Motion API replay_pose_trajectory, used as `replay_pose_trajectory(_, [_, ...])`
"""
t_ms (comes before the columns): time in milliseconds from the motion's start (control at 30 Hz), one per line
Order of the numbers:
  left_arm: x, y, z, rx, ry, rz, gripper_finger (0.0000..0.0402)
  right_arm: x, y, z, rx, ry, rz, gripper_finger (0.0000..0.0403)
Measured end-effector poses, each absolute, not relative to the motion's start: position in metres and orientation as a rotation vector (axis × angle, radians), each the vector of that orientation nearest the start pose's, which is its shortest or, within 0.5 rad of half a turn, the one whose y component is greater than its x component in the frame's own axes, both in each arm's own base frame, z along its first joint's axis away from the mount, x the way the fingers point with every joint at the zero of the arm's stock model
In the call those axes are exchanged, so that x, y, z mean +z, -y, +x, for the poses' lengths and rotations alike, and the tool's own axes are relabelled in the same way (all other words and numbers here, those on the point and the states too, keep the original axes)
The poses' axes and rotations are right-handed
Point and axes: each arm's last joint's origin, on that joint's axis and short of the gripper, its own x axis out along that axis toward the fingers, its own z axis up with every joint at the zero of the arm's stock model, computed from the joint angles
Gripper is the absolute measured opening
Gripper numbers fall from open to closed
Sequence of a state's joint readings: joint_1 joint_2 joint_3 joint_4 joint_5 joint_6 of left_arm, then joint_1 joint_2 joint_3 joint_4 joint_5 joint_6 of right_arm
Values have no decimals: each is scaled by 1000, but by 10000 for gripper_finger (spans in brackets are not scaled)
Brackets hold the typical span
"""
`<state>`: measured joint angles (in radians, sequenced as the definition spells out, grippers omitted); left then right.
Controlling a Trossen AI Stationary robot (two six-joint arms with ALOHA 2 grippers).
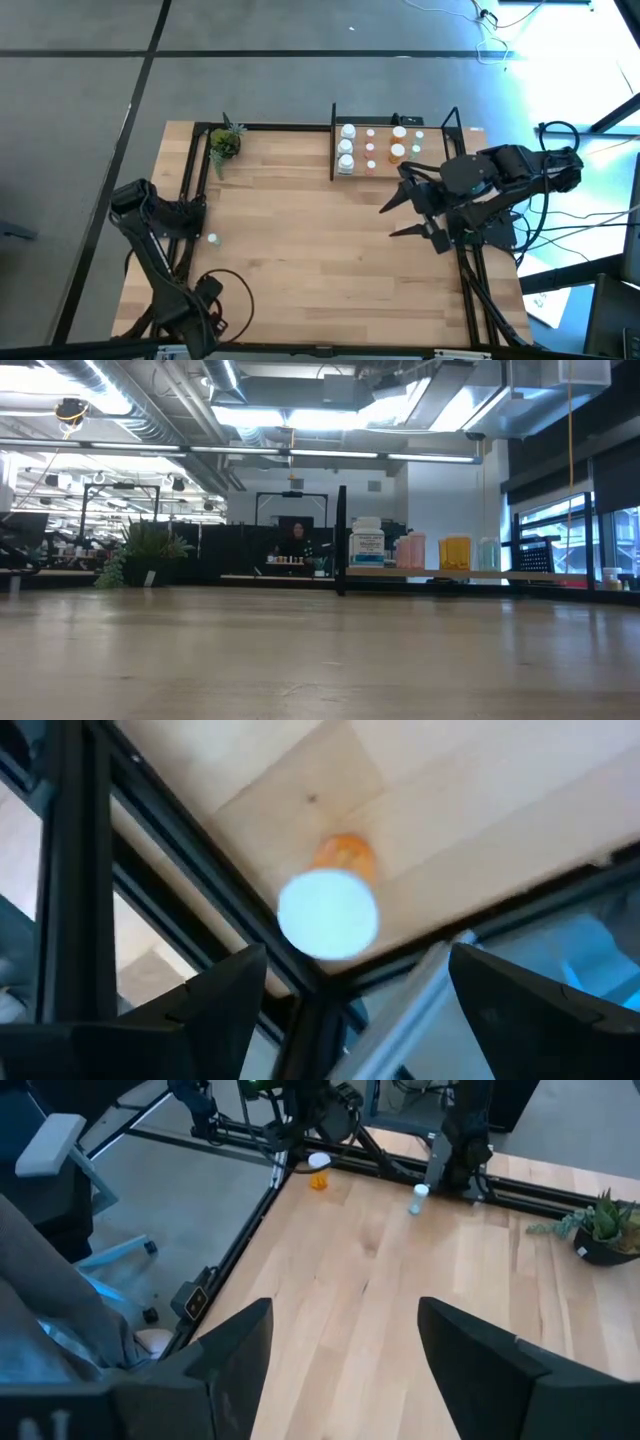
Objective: Pick and place medicine bottles onto shelf by color
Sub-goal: Move the orange pill bottle to the center of the table
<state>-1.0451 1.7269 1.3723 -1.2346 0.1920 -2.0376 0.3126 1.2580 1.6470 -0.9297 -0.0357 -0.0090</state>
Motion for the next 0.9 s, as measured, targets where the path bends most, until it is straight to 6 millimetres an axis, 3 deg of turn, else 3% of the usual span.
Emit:
replay_pose_trajectory(567, [193, 264, 141, 804, -1634, -761, 309, 455, -70, 215, 343, -515, -79, 252])
replay_pose_trajectory(900, [178, 262, 139, 766, -1636, -777, 309, 455, -70, 215, 341, -516, -73, 252])
